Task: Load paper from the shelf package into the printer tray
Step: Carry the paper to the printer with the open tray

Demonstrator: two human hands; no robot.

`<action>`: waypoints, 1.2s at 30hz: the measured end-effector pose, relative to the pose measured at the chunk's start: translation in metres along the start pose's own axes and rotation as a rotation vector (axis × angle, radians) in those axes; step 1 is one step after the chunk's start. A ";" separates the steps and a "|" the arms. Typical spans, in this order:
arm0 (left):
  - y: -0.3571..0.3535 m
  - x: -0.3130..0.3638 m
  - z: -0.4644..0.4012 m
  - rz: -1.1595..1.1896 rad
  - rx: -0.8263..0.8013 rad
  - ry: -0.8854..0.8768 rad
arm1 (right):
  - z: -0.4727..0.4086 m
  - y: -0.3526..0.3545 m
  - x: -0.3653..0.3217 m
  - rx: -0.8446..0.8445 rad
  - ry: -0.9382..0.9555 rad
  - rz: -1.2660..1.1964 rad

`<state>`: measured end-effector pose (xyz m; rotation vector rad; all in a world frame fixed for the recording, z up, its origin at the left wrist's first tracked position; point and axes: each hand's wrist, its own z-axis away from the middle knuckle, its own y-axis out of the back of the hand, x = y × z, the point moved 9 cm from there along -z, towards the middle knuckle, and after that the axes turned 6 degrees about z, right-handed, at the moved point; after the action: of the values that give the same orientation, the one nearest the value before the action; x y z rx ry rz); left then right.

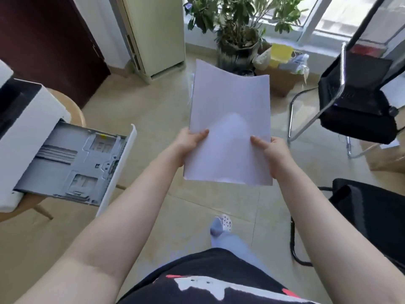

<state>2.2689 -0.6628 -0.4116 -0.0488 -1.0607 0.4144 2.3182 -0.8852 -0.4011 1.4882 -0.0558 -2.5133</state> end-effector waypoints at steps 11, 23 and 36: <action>0.067 0.083 -0.139 0.144 0.315 -0.026 | -0.201 -0.096 -0.126 -0.255 0.053 0.240; 0.192 0.177 -0.247 0.206 0.498 -0.064 | -0.345 -0.271 -0.225 -0.432 0.101 0.474; 0.309 0.133 -0.171 0.543 1.095 -0.127 | -0.333 -0.507 -0.212 -0.984 0.193 0.837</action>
<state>2.3758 -0.3043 -0.4582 0.6833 -0.8139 1.4582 2.6212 -0.3208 -0.4532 0.9554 0.4294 -1.3603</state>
